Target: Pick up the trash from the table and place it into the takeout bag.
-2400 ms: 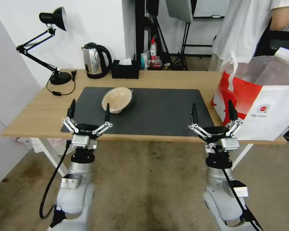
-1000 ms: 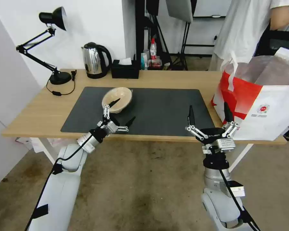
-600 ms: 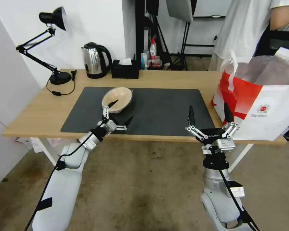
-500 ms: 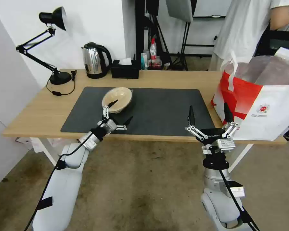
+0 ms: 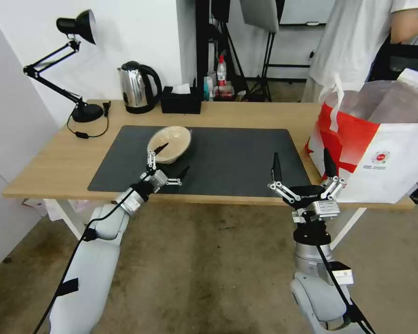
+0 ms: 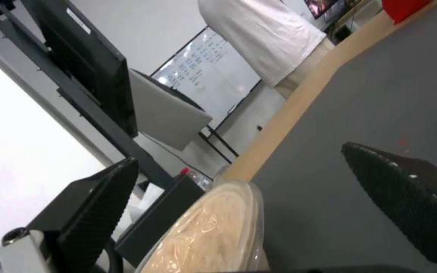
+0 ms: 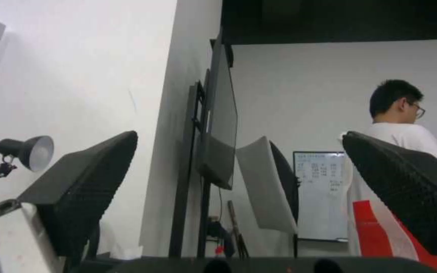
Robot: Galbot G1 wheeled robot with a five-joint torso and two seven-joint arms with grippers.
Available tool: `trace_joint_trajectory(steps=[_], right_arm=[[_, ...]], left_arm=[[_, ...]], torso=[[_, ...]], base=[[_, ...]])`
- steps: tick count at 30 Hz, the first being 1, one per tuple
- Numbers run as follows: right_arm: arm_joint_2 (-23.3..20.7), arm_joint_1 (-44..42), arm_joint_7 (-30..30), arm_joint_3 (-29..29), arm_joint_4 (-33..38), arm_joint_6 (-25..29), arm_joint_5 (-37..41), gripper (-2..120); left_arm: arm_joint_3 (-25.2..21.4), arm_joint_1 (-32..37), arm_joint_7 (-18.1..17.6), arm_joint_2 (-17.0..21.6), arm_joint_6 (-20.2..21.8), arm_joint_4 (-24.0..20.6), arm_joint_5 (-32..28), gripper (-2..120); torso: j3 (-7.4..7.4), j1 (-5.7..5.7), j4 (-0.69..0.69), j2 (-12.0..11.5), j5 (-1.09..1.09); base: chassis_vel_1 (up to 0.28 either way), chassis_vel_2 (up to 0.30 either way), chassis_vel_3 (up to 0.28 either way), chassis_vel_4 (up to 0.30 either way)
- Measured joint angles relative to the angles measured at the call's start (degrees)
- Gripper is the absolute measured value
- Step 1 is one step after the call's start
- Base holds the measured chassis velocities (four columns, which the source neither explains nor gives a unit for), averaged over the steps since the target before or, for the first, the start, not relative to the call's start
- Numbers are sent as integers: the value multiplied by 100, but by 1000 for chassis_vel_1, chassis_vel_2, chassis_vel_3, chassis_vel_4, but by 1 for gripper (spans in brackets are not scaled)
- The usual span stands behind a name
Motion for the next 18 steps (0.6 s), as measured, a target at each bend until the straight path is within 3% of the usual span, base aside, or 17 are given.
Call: trace_joint_trajectory(steps=[18], right_arm=[[19,-36,3,22,63,11,9,100]], left_arm=[[-74,-139,-5,29,6,523,37,100]], torso=[[0,0,0,0,-1]], base=[[0,0,0,0]])
